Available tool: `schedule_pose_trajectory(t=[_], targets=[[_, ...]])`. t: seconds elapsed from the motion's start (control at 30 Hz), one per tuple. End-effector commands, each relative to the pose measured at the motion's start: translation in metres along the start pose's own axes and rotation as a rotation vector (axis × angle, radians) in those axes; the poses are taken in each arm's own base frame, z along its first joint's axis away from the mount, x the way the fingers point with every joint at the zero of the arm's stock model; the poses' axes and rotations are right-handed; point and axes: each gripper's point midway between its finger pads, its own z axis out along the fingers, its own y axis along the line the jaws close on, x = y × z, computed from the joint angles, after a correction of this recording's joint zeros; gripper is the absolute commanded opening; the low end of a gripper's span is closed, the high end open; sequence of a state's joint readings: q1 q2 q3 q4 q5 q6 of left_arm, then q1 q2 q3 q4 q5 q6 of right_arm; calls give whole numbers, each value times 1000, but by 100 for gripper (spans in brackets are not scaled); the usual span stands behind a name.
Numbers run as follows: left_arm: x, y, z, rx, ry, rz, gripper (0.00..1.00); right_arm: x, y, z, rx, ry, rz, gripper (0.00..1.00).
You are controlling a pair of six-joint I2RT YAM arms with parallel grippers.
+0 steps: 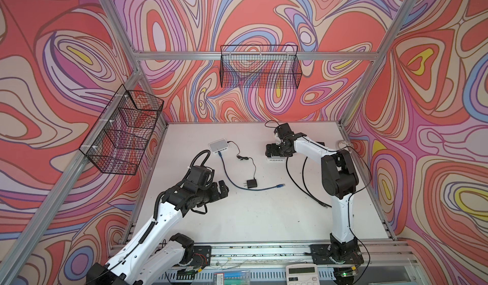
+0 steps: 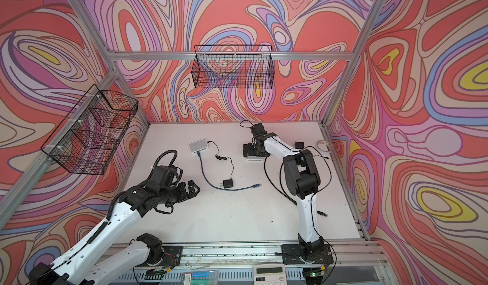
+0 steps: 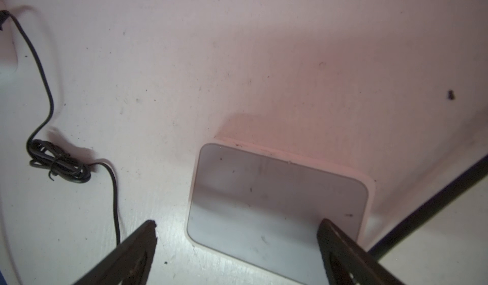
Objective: Insert the plug into the switch port
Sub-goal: 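Move the right gripper over the second white switch while the left gripper shifts inward, then lower the right gripper and close it on the second white switch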
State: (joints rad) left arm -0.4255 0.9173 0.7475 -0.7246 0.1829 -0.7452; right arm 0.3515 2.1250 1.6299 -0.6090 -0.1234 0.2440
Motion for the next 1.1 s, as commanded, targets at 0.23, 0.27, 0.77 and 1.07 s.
schedule_pose_trajectory(t=[0.23, 0.27, 0.77, 1.07], targets=[[8, 8, 7, -4, 8, -16, 100, -15, -12, -29, -33, -33, 32, 98], [8, 7, 6, -2, 6, -16, 100, -18, -15, -29, -30, -34, 40, 98], [0, -7, 9, 31, 12, -6, 100, -45, -30, 20, -94, 34, 122, 88], [0, -15, 7, 75, 17, 8, 100, -21, -27, 30, -129, 84, 150, 87]])
